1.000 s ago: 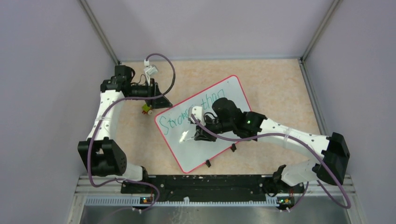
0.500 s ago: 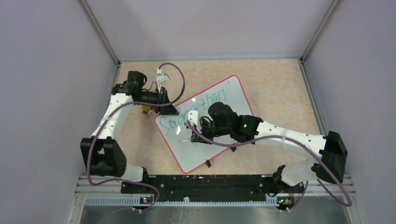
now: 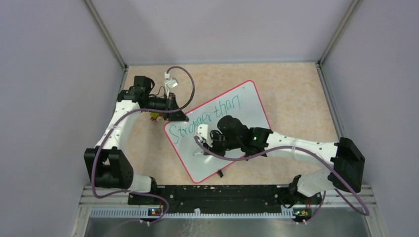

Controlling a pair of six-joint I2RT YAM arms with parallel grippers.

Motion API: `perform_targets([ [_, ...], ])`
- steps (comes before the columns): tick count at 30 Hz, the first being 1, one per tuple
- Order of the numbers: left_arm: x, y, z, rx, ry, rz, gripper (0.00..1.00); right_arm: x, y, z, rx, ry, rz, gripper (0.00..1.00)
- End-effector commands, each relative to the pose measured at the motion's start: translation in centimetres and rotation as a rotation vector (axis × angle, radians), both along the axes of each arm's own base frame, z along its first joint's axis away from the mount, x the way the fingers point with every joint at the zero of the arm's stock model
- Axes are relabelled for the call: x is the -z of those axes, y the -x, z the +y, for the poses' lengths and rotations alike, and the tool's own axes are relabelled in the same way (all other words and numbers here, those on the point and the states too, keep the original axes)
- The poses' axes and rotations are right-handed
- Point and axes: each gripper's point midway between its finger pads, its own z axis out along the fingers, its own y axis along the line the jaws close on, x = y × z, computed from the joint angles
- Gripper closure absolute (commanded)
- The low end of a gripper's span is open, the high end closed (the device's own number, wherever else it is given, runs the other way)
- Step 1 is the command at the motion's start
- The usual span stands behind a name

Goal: Write a sentence on the whiteboard

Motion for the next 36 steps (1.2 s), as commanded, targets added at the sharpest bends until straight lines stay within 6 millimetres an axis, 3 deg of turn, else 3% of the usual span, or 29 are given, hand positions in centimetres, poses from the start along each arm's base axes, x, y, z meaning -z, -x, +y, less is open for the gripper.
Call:
perform_targets([
  [1,-0.8,-0.3,-0.3,0.029,-0.006,-0.122,0.97,-2.0,-0.3,1.4,0.004,-0.074,-0.044,1.0],
  [24,-0.7,-0.5,-0.4,0.03,-0.014,-0.128,1.0,-1.8,-2.3,1.9,0.073,-0.035,-0.099,1.0],
  [36,-0.7,-0.7,-0.3,0.028,-0.02,-0.134,1.0,-0.5,-1.2,3.0,0.019,-0.003,-0.09,1.0],
])
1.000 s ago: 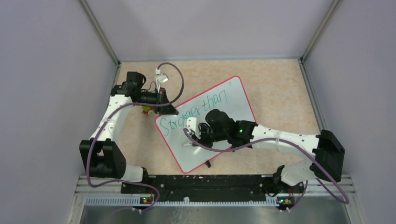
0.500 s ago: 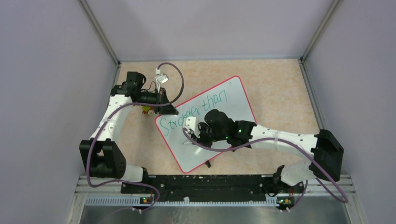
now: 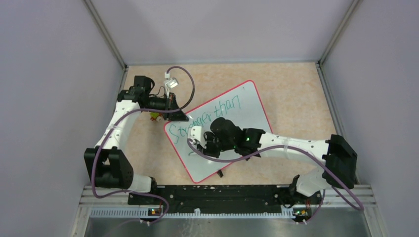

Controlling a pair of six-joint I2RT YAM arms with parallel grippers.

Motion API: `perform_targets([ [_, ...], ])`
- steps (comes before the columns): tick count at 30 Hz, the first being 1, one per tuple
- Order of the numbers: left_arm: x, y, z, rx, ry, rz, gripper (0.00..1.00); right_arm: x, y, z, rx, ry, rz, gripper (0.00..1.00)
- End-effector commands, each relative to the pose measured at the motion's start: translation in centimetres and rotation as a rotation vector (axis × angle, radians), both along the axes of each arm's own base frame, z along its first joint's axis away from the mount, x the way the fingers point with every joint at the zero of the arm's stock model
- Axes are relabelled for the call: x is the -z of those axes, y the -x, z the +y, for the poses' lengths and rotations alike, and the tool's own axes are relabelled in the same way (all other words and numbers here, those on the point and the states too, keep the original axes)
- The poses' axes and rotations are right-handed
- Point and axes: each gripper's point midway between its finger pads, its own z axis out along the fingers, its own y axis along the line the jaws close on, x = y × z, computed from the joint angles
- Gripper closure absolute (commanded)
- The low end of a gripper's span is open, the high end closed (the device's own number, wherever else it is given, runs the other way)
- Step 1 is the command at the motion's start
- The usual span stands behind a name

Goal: Write a sentence on the whiteboard

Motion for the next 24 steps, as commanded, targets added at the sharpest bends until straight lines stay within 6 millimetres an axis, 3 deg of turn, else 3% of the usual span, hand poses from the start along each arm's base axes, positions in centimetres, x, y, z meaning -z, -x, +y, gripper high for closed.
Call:
perform_targets([
  [1,-0.8,-0.6,-0.3,0.031,-0.013,-0.131,1.0,-0.5,-0.4,1.1,-0.002,-0.003,-0.049,1.0],
  [13,-0.8,-0.6,-0.3,0.029,-0.018,-0.135,1.0,2.0,1.4,-0.8,-0.06,0.075,-0.029,1.0],
  [24,-0.7,-0.7,-0.2,0.028,-0.023,-0.134,1.0,1.9,1.5,-2.4,-0.053,0.101,-0.053,1.0],
])
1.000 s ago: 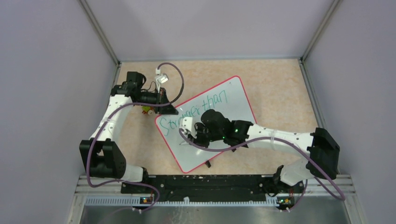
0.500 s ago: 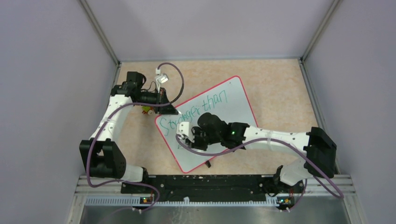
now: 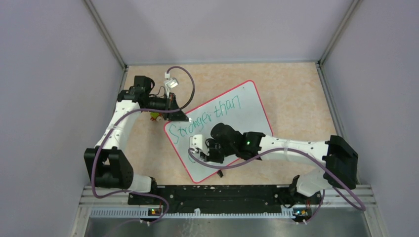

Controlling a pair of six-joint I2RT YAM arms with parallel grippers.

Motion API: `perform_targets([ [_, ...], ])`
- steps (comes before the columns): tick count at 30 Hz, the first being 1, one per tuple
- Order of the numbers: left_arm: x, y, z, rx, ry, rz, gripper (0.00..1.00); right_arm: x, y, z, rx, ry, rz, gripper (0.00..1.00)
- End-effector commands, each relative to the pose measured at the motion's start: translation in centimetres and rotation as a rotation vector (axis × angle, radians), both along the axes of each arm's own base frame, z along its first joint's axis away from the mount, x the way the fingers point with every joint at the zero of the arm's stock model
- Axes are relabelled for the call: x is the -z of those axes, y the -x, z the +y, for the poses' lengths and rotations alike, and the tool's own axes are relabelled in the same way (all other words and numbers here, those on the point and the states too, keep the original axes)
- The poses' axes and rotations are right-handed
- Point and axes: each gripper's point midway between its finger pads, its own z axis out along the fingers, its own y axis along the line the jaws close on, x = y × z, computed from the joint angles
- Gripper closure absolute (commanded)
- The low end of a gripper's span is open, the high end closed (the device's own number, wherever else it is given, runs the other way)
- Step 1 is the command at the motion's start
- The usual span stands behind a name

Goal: Write a sentence on the whiteboard

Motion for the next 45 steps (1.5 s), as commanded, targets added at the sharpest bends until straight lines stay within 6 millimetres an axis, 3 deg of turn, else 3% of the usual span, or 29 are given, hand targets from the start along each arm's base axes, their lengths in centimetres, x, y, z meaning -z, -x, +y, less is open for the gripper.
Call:
perform_targets([
  [1,-0.7,-0.8,-0.2,0.026,-0.024,-0.132,1.0,-0.9,-0.7,-1.1,0.024,0.01,-0.067,1.0],
  [6,-0.8,-0.7,-0.2,0.026,-0.023,-0.137,1.0,-2.1,-1.0,-1.3,0.038,-0.005,-0.092,1.0],
  [14,-1.0,-0.7,-0.2,0.026,-0.02,-0.139,1.0,-6.1,-1.4,-0.8,0.04,-0.089,-0.1,1.0],
  [21,-1.1,-0.8,-0.3,0.029,-0.017,-0.141,1.0,-8.5,-3.2,-0.3,0.082,-0.147,-0.103,1.0],
  [32,-1.1,-0.8,-0.3,0.029,-0.02,-0.142,1.0,-7.2,-5.7,0.0,0.158,-0.12,-0.123,1.0],
  [45,-1.0,-0.8,-0.3,0.033,-0.019,-0.145,1.0,-3.5,-3.4,-1.9,0.1,-0.034,-0.056,1.0],
])
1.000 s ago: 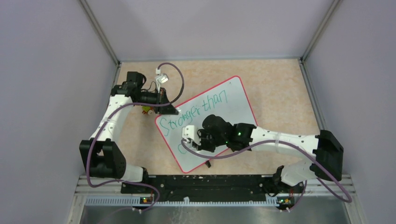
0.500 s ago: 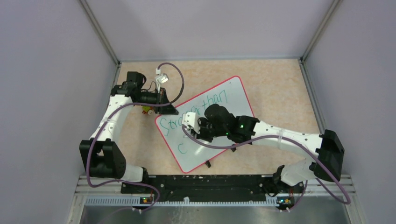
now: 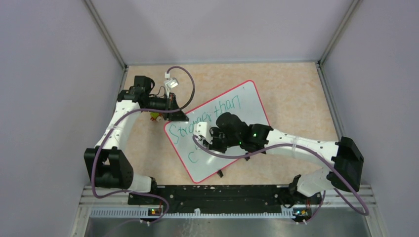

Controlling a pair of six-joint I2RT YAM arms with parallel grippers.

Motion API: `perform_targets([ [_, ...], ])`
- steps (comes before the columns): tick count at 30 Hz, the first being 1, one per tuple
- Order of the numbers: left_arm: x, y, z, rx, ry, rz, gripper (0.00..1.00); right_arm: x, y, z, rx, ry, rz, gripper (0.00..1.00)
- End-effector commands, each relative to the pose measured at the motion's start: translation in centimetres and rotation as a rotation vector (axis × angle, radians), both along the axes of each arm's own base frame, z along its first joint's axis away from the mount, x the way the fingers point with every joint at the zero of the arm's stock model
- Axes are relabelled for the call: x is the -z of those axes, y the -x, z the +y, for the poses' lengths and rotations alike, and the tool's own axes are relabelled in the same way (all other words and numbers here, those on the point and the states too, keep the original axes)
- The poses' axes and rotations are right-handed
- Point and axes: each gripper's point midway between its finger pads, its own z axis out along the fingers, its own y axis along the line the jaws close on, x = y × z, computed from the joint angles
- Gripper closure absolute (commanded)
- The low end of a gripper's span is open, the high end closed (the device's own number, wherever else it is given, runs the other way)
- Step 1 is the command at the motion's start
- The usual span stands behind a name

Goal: Write a sentence on the whiteboard

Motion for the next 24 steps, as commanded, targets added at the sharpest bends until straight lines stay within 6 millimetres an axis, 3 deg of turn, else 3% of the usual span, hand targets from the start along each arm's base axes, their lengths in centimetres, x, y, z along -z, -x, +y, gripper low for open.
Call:
perform_targets([
  [1,-1.0,-0.8,-0.2,0.031,-0.019,-0.145,1.0,1.0,1.1,-0.8,-0.026,0.015,0.025,1.0],
  [7,-1.0,-0.8,-0.2,0.032,-0.02,-0.146,1.0,3.3,2.9,-1.4,-0.068,0.061,0.06,1.0],
  [11,-0.9,-0.8,-0.2,0.03,-0.021,-0.143,1.0,3.7,3.3,-1.5,-0.077,0.07,0.068,1.0],
  [24,-1.1,-0.8,-0.2,0.029,-0.022,-0.148,1.0,0.2,0.4,-0.1,0.003,-0.008,0.022,1.0],
])
